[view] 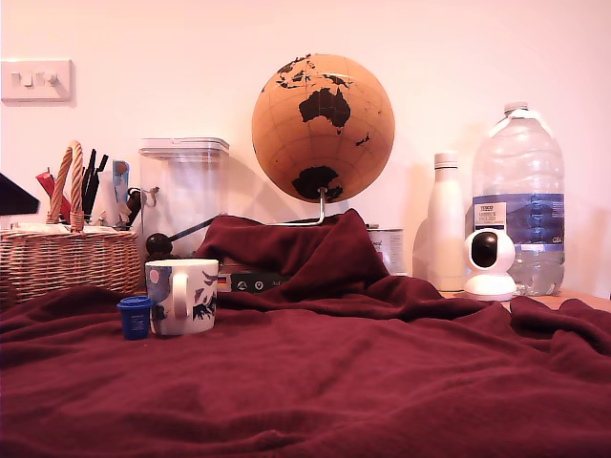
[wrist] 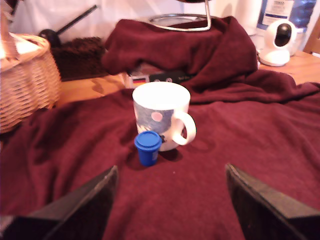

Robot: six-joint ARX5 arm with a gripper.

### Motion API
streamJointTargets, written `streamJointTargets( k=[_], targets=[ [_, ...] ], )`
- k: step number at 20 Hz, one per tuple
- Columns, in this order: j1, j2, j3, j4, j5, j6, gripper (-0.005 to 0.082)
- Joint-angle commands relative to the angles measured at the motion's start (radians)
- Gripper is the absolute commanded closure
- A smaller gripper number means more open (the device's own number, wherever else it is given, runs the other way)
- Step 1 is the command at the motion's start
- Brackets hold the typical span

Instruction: Pick up the coffee capsules on the table and drop them inside the coffee cup

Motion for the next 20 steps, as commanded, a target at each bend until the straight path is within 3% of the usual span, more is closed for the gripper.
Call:
streamJointTargets(
  k=[1,12,15,17,20],
  targets=[
    [-0.002,0.059,-0.003,0.069,0.014,0.005,0.0145],
    [-0.002,0.524,-0.002,0.521,0.039,0.003,0.0145],
    [-0.002,0.655,-0.002,0.639,0.039,-0.008,0.0145],
    [-0.002,0.729,0.002,0.735,0.039,-0.042,0.0145],
    [-0.003,0.803,0.029,0.775,0.040,-0.057,0.0145]
  ],
)
